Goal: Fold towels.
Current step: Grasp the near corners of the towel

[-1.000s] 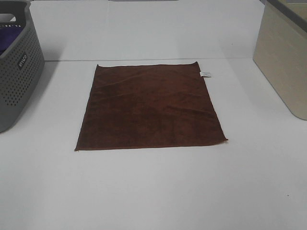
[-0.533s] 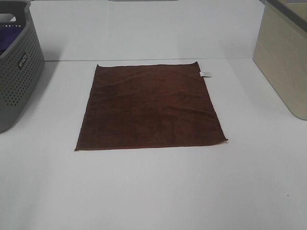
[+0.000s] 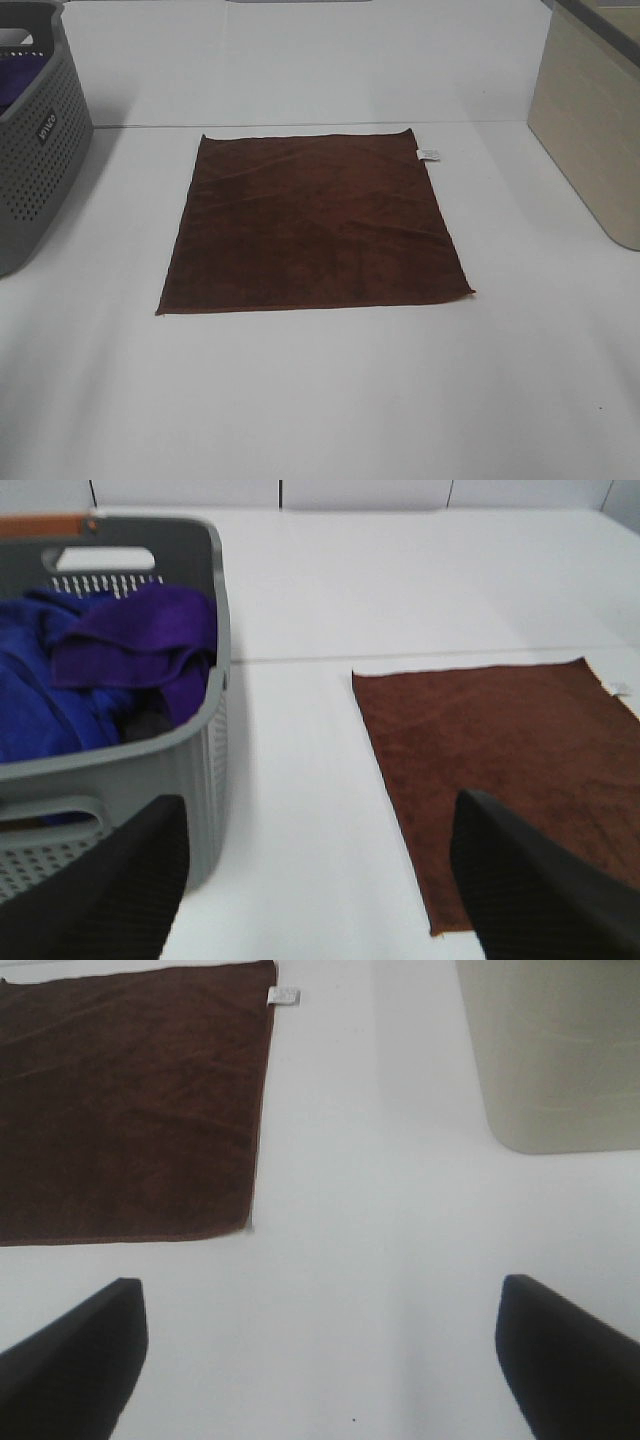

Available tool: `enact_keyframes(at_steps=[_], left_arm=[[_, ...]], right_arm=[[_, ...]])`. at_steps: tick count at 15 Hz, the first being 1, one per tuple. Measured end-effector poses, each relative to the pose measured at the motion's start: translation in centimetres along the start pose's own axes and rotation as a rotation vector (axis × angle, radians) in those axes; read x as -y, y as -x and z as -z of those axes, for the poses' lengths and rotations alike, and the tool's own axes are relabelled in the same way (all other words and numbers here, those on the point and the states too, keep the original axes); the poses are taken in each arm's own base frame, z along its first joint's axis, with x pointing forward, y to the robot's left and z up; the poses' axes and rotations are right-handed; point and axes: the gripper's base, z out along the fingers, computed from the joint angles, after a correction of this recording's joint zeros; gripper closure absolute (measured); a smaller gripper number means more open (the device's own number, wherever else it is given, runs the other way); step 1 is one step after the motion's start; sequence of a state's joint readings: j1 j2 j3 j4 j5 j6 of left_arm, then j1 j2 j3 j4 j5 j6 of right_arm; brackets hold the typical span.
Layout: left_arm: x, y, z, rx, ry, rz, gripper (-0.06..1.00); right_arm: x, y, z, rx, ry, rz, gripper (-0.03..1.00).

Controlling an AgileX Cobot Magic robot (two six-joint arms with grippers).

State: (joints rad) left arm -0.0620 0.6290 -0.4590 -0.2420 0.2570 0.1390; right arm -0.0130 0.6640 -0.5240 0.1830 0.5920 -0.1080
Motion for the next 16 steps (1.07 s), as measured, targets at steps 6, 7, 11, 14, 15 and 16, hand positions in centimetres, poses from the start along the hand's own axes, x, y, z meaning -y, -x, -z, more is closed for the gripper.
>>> enact_keyframes(at_steps=[6, 7, 11, 14, 15, 16], left_arm=[[2.1, -2.5, -10.9, -0.417, -0.065, 0.050, 0.26], [2.6, -3.0, -12.6, -0.469, -0.073, 0.050, 0.26], [3.4, -6.0, -18.7, -0.672, -0.048, 0.175, 0.26], [4.2, -7.3, -22.1, -0.803, -0.059, 0.242, 0.26], [4.3, -7.8, -23.0, -0.837, -0.061, 0.260, 0.26], [4.2, -8.0, -23.8, -0.858, -0.066, 0.275, 0.26]], right_arm=[[0.6, 2.8, -8.6, -0.300, 0.012, -0.099, 0.14], [0.7, 3.6, -10.0, -0.337, 0.013, -0.109, 0.15], [0.7, 6.0, -15.8, -0.494, 0.076, -0.141, 0.16], [0.4, 6.2, -19.7, -0.578, 0.159, -0.139, 0.17], [0.2, 6.1, -20.7, -0.605, 0.193, -0.142, 0.17], [0.3, 5.8, -21.9, -0.636, 0.227, -0.145, 0.17]])
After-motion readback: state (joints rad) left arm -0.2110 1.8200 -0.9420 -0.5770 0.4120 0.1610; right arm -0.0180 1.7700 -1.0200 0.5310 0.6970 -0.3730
